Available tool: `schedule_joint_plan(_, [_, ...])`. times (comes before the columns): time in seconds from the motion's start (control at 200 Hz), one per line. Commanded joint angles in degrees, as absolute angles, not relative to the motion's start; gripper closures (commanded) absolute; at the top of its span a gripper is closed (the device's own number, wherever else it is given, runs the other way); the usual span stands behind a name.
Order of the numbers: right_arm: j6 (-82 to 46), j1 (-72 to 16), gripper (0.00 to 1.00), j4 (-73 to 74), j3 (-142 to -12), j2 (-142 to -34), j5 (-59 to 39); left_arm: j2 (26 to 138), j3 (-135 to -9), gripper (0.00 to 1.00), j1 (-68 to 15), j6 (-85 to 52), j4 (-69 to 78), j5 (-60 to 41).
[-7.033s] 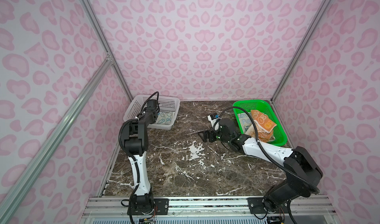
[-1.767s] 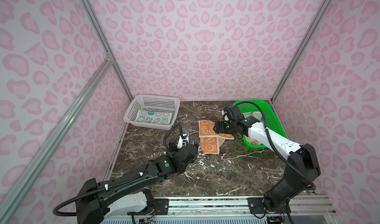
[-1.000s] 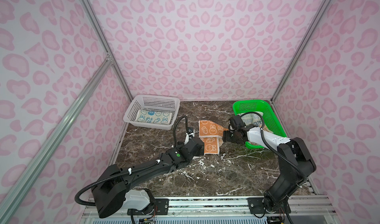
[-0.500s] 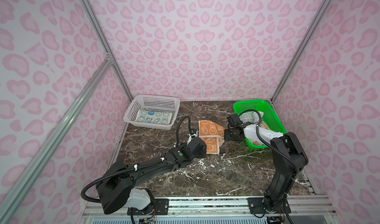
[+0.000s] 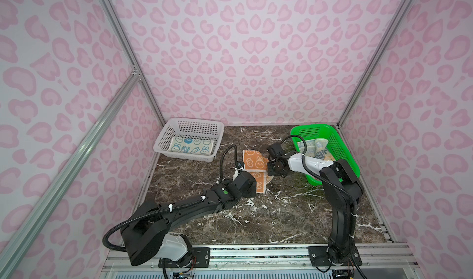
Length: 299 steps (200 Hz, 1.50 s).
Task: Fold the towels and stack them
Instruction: 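Grasp the orange towel's nearest corner with the left gripper while the right holds another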
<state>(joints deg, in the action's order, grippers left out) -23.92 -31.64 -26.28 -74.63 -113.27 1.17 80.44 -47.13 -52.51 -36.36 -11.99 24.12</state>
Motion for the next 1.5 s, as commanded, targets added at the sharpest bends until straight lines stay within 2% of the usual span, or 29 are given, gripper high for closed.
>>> schedule_joint_plan(0.0, [-21.09,-34.48,0.48,-28.61,-73.38,-112.15,0.98,79.2,-46.08,0.02,-52.3,-37.62,-11.86,25.5])
schedule_joint_plan(0.125, [-19.32,-35.43,0.45,-29.06,-71.42,-108.0,3.0,78.28,-45.12,0.02,-52.04,-38.21,-11.7,25.4])
schedule_joint_plan(0.33, [-21.44,-31.26,0.45,-28.87,-66.24,-100.87,0.99,78.34,-45.0,0.02,-51.92,-38.32,-11.1,24.73])
schedule_joint_plan(0.665, [-22.11,-29.24,0.48,-26.04,-62.58,-103.13,-4.28,80.82,-46.6,0.02,-51.77,-38.58,-10.87,22.81])
schedule_joint_plan(0.86, [-22.53,-29.92,0.54,-25.79,-61.91,-104.45,-5.05,80.4,-46.37,0.02,-51.7,-38.54,-11.82,23.38])
schedule_joint_plan(1.075, [-23.21,-30.5,0.67,-25.41,-60.35,-105.47,-4.97,81.3,-46.93,0.02,-51.59,-38.5,-11.87,23.14])
schedule_joint_plan(1.39, [-21.9,-30.54,1.0,-25.87,-60.1,-105.64,-4.14,79.26,-44.6,0.02,-50.02,-40.88,-10.63,23.7])
schedule_joint_plan(1.49, [-20.06,-30.48,1.0,-27.54,-62.93,-105.64,-3.4,79.19,-44.19,0.02,-46.77,-40.95,-9.13,19.04])
